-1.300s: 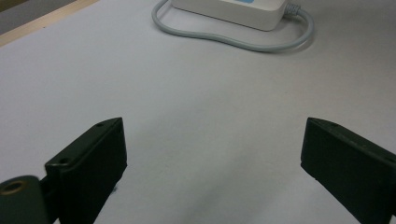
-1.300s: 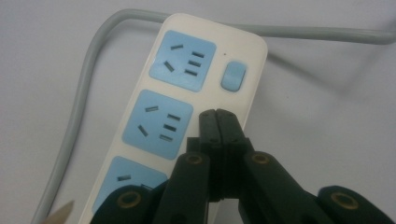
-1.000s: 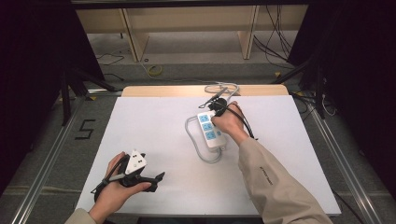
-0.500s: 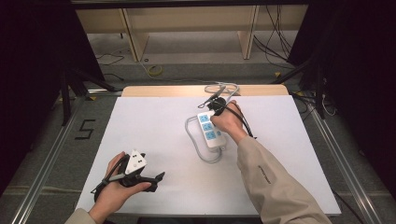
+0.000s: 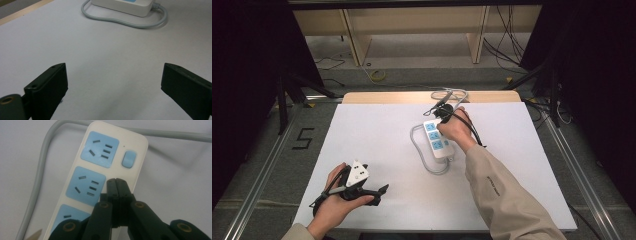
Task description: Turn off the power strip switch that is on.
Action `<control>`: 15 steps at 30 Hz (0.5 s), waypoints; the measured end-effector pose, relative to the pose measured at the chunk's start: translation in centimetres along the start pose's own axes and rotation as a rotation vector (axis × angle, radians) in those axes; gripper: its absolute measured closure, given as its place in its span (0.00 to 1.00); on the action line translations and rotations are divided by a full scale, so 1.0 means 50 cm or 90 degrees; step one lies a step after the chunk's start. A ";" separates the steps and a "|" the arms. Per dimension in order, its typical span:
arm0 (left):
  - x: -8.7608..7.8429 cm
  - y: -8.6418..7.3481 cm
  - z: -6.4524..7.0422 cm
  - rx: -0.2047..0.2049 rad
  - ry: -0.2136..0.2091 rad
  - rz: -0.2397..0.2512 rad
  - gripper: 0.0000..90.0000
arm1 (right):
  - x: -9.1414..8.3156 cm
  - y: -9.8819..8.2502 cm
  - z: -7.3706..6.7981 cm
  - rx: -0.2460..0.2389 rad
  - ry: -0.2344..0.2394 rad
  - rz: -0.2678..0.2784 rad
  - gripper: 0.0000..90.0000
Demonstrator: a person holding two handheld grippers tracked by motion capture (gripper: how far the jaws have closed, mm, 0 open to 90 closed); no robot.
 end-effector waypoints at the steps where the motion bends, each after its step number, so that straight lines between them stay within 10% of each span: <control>1: 0.000 0.000 0.000 0.000 0.000 0.000 0.07 | 0.000 0.001 0.000 -0.004 -0.001 -0.003 1.00; 15: 0.000 0.000 0.000 0.000 0.000 0.001 0.07 | 0.000 0.002 -0.001 -0.008 -0.002 -0.007 1.00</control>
Point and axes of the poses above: each handheld gripper's, and its own axes: x roughly forward along the jaws, y roughly out of its top, z roughly to its right, the point moved 5 cm from there along x, roughly forward along the jaws, and after that the axes turned 13 degrees about -y, right-handed, at the moved point
